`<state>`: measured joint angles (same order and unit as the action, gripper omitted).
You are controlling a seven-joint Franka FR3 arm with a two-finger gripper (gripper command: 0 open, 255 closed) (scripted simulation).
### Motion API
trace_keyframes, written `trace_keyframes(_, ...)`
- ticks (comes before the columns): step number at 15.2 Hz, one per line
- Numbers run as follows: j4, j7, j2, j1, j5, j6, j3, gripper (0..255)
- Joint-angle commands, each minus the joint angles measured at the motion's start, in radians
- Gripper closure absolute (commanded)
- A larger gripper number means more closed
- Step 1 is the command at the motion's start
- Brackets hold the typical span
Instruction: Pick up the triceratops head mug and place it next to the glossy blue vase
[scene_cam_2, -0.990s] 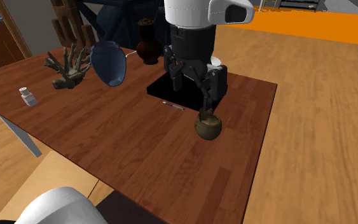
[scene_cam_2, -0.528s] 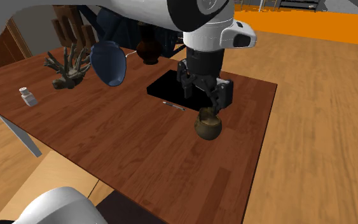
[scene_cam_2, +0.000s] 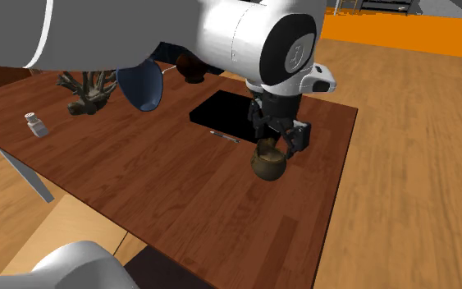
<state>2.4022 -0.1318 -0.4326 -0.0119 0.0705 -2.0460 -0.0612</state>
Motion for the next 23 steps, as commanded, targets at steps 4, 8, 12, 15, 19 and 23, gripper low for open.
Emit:
trace_keyframes(4, -0.038, 0.013, 0.183, -0.001, 0.001, -0.141, -0.002, 0)
trace_keyframes(8, -0.099, 0.02, 0.338, -0.001, 0.0, -0.232, -0.004, 0)
trace_keyframes(12, -0.112, 0.022, 0.402, 0.0, 0.0, -0.282, -0.005, 0)
trace_keyframes(15, -0.099, 0.022, 0.429, 0.001, 0.0, -0.321, -0.006, 0)
trace_keyframes(19, -0.089, 0.022, 0.453, 0.002, 0.0, -0.355, -0.007, 0)
trace_keyframes(23, -0.089, 0.022, 0.453, 0.002, 0.0, -0.355, -0.007, 0)
